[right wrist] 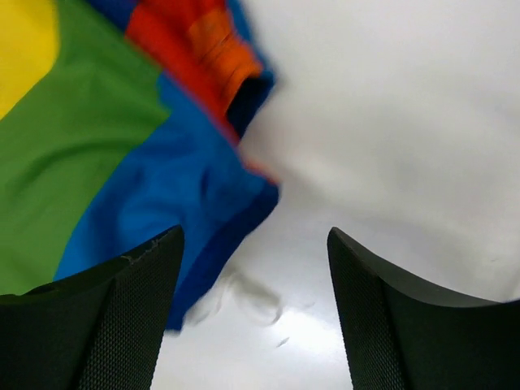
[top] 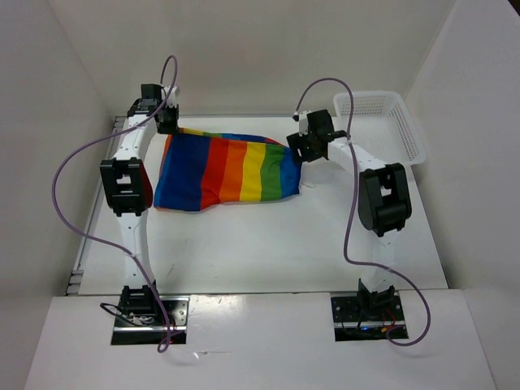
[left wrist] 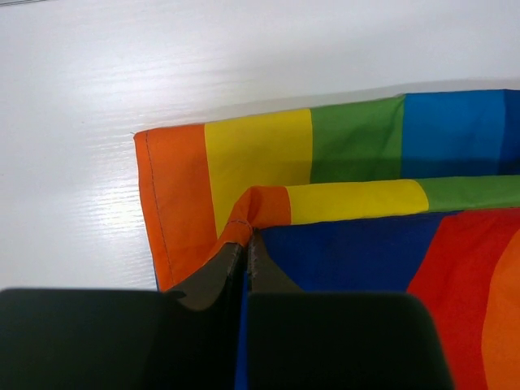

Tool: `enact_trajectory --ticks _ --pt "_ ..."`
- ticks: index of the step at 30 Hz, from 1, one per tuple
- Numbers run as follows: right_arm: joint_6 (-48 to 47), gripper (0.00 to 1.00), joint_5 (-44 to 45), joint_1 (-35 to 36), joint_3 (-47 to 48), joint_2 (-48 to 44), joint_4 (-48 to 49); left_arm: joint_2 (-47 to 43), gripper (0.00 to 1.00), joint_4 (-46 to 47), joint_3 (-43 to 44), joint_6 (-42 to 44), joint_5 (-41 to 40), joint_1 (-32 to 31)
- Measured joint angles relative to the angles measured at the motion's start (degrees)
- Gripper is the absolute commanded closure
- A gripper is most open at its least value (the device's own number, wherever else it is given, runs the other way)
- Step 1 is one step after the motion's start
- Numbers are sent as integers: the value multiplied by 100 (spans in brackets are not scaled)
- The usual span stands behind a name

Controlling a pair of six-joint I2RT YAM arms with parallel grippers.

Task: Fold and stack the shorts
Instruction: Fold the shorts

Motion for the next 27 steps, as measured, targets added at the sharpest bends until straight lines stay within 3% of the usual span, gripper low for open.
enact_trajectory --ticks 5,7,9,10,11,14,20,24,27 --pt "546 18 -807 -9 -710 -568 -168 0 93 -15 -52 0 39 24" --pt "761 17 -1073 -22 -820 -584 -181 0 79 -15 -76 13 31 24" --pt "966 16 -1244 -26 -887 -581 -201 4 73 -11 -81 11 -39 24" --pt "1073 16 -1303 -31 -890 -581 -216 7 53 -11 -81 17 -72 24" --pt "1178 16 -1364 -33 -890 -581 -205 7 40 -9 -81 28 -116 24" --pt "1554 16 -1515 -39 -970 -584 -116 7 28 -7 -81 4 -188 37" --pt "2194 16 -1670 -39 -1580 -575 -109 -66 22 9 -214 4 -208 212" --pt "2441 16 -1668 -42 -1646 -551 -98 -455 20 -4 -940 2 -234 378" --pt "2590 22 -1794 -44 -1672 -487 -20 -804 18 -13 -1757 0 -219 463"
